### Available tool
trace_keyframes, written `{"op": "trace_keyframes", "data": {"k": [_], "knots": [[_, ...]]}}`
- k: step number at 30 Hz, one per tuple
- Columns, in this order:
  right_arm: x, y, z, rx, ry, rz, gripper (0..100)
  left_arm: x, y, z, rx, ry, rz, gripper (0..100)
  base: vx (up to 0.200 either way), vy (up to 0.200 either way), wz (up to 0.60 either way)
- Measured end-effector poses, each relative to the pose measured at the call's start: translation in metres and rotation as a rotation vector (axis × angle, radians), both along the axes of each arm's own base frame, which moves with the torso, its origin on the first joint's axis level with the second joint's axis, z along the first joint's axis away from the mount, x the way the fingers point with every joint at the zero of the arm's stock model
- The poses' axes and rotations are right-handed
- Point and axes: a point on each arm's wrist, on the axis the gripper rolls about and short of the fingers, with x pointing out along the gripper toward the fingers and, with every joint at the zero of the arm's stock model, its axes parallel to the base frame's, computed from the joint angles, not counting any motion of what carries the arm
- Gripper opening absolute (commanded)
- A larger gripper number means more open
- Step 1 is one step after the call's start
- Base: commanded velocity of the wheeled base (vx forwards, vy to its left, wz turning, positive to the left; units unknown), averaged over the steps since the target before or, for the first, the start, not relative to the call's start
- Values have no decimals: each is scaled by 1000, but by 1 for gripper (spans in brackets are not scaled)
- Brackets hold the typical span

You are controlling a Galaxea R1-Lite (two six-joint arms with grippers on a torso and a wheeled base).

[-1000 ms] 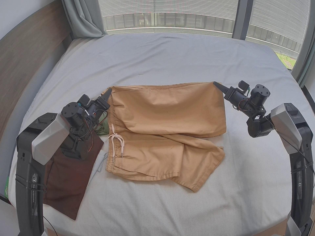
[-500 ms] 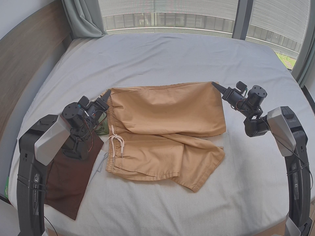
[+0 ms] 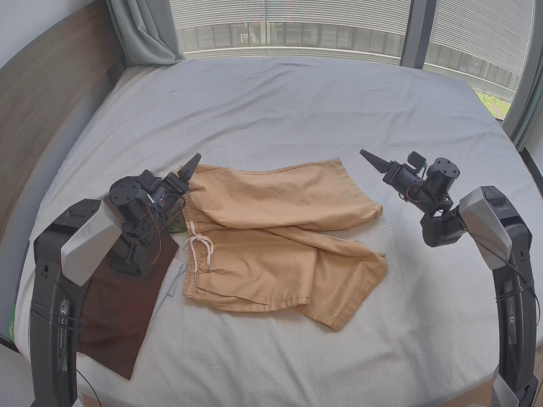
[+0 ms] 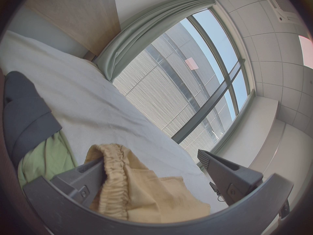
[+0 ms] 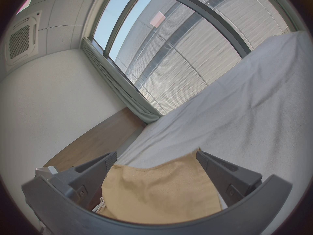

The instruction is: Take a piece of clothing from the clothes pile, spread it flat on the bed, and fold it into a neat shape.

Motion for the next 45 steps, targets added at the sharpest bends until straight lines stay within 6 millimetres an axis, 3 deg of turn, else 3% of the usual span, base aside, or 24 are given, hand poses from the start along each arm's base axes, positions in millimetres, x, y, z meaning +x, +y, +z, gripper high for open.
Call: {"op": "trace_keyframes", "data": {"k": [9,16,23,40,45], "knots": [[-44,11,-17,-22,78,24,100,-26,-1,-10,25,125,-44,100,0,0,0],[-80,30,-5,-32,73,72,100,-58,4,-3,45,190,-83,100,0,0,0],[-104,43,9,-42,66,108,100,-90,15,7,81,221,-105,100,0,0,0],[-148,46,23,-63,79,133,100,-153,28,40,162,216,-159,100,0,0,0],[-169,45,25,-77,110,141,100,-178,29,48,198,211,-249,100,0,0,0]]}}
